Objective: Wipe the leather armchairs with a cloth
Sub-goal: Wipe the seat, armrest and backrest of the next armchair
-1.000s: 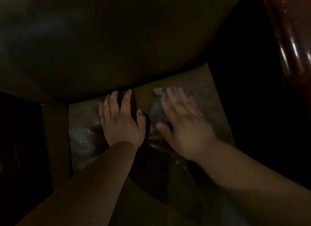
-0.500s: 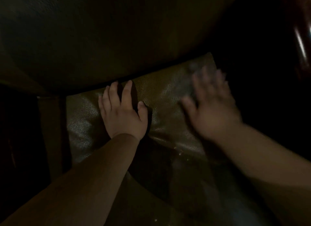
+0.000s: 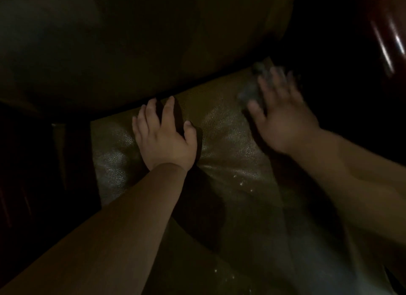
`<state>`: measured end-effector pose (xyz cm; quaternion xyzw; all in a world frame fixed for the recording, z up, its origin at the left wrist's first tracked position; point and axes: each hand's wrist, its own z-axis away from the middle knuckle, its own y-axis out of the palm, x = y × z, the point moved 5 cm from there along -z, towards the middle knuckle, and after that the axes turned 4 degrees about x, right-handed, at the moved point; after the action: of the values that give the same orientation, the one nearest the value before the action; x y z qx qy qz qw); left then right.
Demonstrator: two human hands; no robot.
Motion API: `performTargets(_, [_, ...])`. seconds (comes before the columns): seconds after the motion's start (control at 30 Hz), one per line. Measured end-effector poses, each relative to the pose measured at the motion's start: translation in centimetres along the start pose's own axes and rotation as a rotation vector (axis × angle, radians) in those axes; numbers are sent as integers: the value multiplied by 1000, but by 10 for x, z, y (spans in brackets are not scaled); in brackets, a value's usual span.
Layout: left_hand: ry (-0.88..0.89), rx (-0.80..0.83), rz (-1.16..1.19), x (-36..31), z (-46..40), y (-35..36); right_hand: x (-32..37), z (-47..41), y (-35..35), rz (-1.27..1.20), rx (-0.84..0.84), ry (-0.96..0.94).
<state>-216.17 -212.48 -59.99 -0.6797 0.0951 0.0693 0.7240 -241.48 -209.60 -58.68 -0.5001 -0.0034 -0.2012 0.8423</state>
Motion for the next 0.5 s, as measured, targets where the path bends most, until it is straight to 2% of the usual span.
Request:
performTargets(0.1, [2, 27, -18, 3, 1, 2, 18, 2, 9, -10, 19, 114])
performTargets(0.13, [1, 42, -21, 5, 2, 0, 29, 22, 20, 50, 29, 71])
performTargets(0.2, [1, 76, -15, 8, 3, -5, 48, 79, 42, 126, 77, -133])
performTargets(0.27, [8, 105, 6, 6, 4, -9, 45, 121, 53, 158, 199, -340])
performTargets(0.33, [12, 102, 11, 3, 4, -12, 19, 112, 42, 179, 234, -392])
performTargets(0.37, [12, 94, 8, 3, 3, -13, 7, 94, 33, 167, 177, -341])
performTargets(0.47, [5, 86, 2, 4, -1, -11, -22, 35, 9, -52, 50, 51])
performTargets(0.5, [2, 89, 0, 4, -1, -11, -20, 29, 12, -63, 39, 129])
